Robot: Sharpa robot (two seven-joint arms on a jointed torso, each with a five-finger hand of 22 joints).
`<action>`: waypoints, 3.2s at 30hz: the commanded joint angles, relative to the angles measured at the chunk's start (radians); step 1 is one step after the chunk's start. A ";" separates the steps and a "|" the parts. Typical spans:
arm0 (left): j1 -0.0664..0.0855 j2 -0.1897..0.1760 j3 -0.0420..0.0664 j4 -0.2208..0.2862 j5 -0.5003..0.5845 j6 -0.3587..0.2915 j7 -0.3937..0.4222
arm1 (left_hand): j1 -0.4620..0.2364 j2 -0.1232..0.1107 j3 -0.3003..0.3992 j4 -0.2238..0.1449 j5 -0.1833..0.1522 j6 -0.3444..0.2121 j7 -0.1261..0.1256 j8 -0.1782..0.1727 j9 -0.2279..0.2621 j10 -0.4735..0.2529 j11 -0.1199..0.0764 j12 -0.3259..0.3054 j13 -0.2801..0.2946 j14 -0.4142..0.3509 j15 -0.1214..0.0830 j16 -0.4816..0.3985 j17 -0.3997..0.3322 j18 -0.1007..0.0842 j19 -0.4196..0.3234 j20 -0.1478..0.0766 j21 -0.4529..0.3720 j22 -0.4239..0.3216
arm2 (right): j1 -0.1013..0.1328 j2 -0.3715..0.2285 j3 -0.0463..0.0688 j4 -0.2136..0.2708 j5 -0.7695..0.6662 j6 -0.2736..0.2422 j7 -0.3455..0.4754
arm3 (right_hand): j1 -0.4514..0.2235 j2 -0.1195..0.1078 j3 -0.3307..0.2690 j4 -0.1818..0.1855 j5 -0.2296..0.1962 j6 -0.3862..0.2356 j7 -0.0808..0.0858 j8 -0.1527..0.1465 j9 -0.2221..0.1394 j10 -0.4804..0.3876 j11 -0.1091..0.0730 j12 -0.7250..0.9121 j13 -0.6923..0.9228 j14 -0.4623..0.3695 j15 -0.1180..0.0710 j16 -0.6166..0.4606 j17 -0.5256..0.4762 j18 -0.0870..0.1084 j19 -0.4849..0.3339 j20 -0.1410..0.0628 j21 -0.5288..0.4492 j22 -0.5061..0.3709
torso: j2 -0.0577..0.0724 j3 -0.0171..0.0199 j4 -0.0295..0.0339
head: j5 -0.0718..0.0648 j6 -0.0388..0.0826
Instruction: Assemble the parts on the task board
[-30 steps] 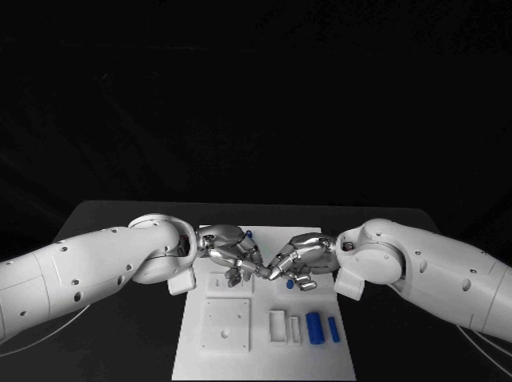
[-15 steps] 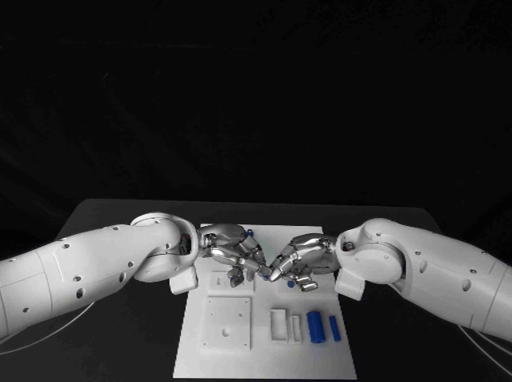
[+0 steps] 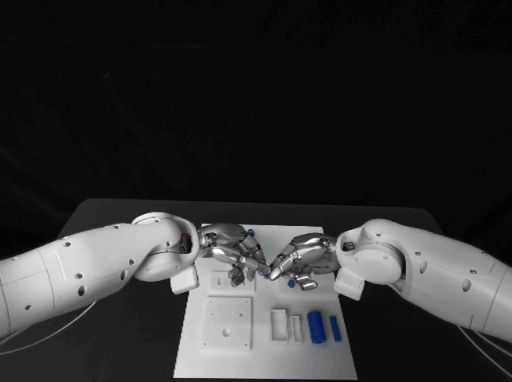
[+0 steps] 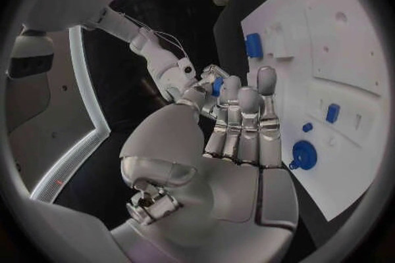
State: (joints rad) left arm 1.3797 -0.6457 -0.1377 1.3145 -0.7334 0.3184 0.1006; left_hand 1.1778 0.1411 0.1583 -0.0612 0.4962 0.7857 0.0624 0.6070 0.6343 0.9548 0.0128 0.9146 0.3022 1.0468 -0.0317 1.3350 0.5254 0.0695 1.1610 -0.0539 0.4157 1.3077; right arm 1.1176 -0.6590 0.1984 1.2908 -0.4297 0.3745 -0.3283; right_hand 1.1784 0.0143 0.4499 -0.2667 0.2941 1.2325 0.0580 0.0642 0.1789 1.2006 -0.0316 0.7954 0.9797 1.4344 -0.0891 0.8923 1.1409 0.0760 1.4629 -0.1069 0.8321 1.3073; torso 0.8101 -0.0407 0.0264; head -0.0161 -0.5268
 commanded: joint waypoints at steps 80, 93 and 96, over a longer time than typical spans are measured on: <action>-0.002 -0.030 -0.033 0.011 0.079 -0.169 0.014 | -0.060 -0.009 0.105 -0.171 0.211 0.207 -0.027 -0.164 0.057 0.171 -0.033 -0.144 0.019 0.096 -0.038 -0.067 0.136 -0.007 0.012 -0.037 0.115 0.021 | -0.002 -0.050 0.001 0.010 0.033 -0.214 0.053 | -0.032 -0.099 -0.234 0.061 0.350 -0.302 0.080 -0.001 -0.111 -0.143 0.056 -0.039 -0.224 -0.130 0.050 -0.146 -0.156 0.043 -0.095 0.049 -0.530 -0.087 | 0.000 0.0004 -0.0005 | 0.003 0.000; 0.001 -0.062 -0.031 0.011 -0.027 -0.205 -0.159 | -0.070 -0.020 0.109 -0.182 0.238 0.228 -0.031 -0.174 0.057 0.191 -0.041 -0.151 0.019 0.120 -0.043 -0.074 0.144 -0.010 0.023 -0.043 0.128 0.019 | 0.003 -0.097 0.049 0.021 -0.091 -0.377 0.162 | -0.048 -0.104 -0.205 0.073 0.384 -0.253 0.070 -0.001 -0.110 -0.129 0.047 -0.014 -0.254 -0.112 0.040 -0.137 -0.176 0.041 -0.078 0.039 -0.514 -0.089 | -0.010 0.0022 0.0001 | 0.016 -0.006; 0.008 -0.072 -0.030 0.023 -0.044 -0.208 -0.244 | -0.076 -0.024 0.110 -0.186 0.252 0.237 -0.034 -0.178 0.056 0.202 -0.045 -0.156 0.018 0.135 -0.047 -0.083 0.143 -0.011 0.031 -0.046 0.129 0.018 | 0.016 -0.104 0.058 0.011 -0.140 -0.410 0.180 | -0.055 -0.105 -0.214 0.083 0.361 -0.250 0.067 -0.001 -0.110 -0.122 0.046 -0.007 -0.255 -0.106 0.039 -0.135 -0.178 0.039 -0.073 0.038 -0.507 -0.089 | -0.015 0.0034 0.0004 | 0.022 -0.012</action>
State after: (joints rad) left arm 1.3831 -0.7165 -0.1695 1.3296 -0.7263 0.1302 -0.0193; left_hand 1.0987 0.1108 0.1533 -0.1255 0.7464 0.9871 0.0558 0.4324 0.6915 1.1443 -0.0238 0.7636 0.3208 1.1768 -0.0793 1.2570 0.6675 0.0612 1.1884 -0.0986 0.5435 1.3075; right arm 1.1289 -0.7613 0.2553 1.3050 -0.4789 0.0418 -0.2138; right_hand 1.1346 -0.0926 0.2368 -0.1906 0.6613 0.9769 0.1251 0.0608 0.0684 1.0746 0.0160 0.7850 0.7243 1.3237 -0.0503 0.7531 0.9637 0.1000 1.3835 -0.0691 0.3216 1.2176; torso 0.8011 -0.0384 0.0264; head 0.0015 -0.5340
